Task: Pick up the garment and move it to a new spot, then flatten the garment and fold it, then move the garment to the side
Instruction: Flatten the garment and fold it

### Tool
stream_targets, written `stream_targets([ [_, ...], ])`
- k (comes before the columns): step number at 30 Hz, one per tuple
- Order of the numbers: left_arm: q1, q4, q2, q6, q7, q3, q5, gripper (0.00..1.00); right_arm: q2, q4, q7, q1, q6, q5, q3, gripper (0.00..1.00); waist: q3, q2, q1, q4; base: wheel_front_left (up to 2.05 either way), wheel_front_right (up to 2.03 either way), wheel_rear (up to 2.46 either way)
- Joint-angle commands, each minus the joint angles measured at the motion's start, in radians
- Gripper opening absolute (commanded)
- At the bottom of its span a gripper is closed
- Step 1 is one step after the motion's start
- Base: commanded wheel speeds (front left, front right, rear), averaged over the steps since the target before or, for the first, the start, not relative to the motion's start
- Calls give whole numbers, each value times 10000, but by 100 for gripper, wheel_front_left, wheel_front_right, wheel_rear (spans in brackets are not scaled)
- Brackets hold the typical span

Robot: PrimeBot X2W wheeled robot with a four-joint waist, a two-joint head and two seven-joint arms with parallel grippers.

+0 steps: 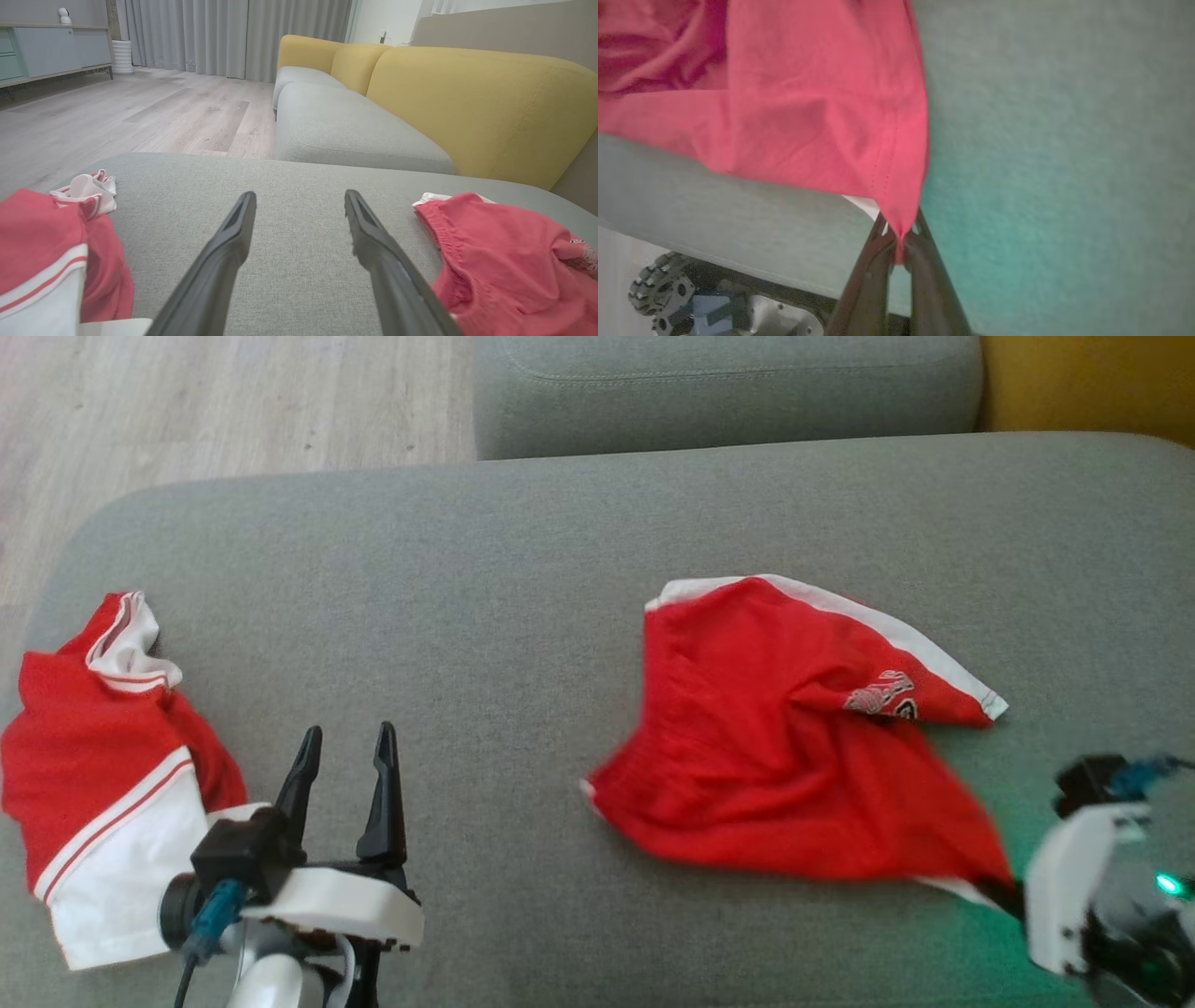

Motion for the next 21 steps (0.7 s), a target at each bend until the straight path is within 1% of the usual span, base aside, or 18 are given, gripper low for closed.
stream_targets([
  [1, -411, -276, 2, 1, -122, 392, -52, 100, -385, -104, 224, 26, 75, -460, -412, 0, -6, 0, 0, -19, 0, 0, 0],
  [3, -412, -221, 2, -33, -122, 389, -52, 100, -261, 175, 216, 138, 75, -1124, -941, 0, -23, 0, 0, -9, 0, 0, 0],
  [4, -414, -189, 2, -48, -122, 389, -51, 100, -92, 267, 121, 164, 75, -1370, -1178, 82, -35, 0, 0, -2, 0, 0, 0],
  [5, -417, -157, 2, -62, -122, 391, -43, 100, 118, 304, -29, 173, 75, -1591, -1376, 100, -49, 0, 0, 6, 0, 0, 0],
  [7, -418, -110, 2, -81, -122, 418, -30, 100, 564, 247, -363, 175, 75, -1883, -1646, 100, -82, 0, 0, 1, 0, 0, 0],
  [8, -418, -110, 2, -81, -122, 418, -30, 100, 564, 247, -363, 175, 75, -1883, -1646, 100, -82, 0, 0, 1, 0, 0, 0],
  [9, -412, -90, 1, -90, -122, 440, -18, 100, 739, 159, -519, 174, 75, -1984, -1718, 100, -104, 0, 0, -8, 0, 0, 0],
  [12, -379, -43, 1, -133, -122, 501, 25, 100, 1110, -329, -1219, 160, 75, -2238, -2051, 100, -201, 0, 0, -36, 0, 0, 0],
  [14, -352, -29, 1, -164, -122, 555, 45, 100, 1352, -918, -2012, 140, 75, -2386, -2386, 100, -258, 0, 0, -58, 0, 0, 0],
  [17, -316, -29, 1, -208, -122, 649, 62, 100, 1867, -1797, -3510, 163, 75, -2632, -2740, 100, -322, 0, 0, -99, 0, 0, 0],
  [21, -348, 4, 1, -291, -122, 760, 113, 100, 2577, -2240, -4994, 425, 75, -2959, -3036, 100, -348, 0, 0, -161, 0, 0, 0],
])
